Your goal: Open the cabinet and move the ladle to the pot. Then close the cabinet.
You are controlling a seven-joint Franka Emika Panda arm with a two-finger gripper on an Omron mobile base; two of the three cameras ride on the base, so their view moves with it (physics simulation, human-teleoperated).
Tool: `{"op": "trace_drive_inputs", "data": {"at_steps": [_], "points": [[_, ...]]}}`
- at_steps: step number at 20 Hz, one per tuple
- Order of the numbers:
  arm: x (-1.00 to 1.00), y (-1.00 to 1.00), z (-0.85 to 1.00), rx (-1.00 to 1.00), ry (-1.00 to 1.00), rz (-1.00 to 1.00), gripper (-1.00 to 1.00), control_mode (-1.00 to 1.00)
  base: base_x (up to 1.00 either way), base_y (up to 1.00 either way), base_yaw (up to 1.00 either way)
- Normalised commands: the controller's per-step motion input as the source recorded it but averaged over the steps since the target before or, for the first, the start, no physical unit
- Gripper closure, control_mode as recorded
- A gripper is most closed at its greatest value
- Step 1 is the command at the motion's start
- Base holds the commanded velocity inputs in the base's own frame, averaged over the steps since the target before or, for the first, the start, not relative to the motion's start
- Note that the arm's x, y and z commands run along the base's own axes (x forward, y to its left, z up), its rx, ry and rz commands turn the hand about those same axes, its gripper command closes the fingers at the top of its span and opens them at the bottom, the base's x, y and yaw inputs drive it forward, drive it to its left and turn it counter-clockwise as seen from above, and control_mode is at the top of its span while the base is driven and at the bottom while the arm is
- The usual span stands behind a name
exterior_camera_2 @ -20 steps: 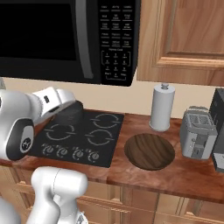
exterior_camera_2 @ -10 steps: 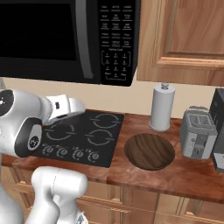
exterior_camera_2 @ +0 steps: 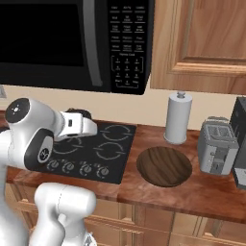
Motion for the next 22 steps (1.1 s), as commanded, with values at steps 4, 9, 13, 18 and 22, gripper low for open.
{"op": "trace_drive_inputs", "data": {"at_steps": [4, 9, 13, 18, 22], "points": [[0.33, 0.00, -0.48, 0.05, 0.00, -0.05, 1.00, -1.00, 0.00, 0.00, 0.00], [0.29, 0.03, -0.50, 0.01, 0.00, -0.03, 1.00, -1.00, 0.00, 0.00, 0.00], [0.27, 0.11, -0.38, 0.00, -0.02, -0.01, 1.00, -1.00, 0.00, 0.00, 0.00], [0.36, 0.07, -0.15, 0.00, -0.03, -0.02, 1.00, -1.00, 0.00, 0.00, 0.00], [0.56, 0.07, -0.08, 0.00, -0.01, -0.04, 1.00, -1.00, 0.00, 0.00, 0.00]]}}
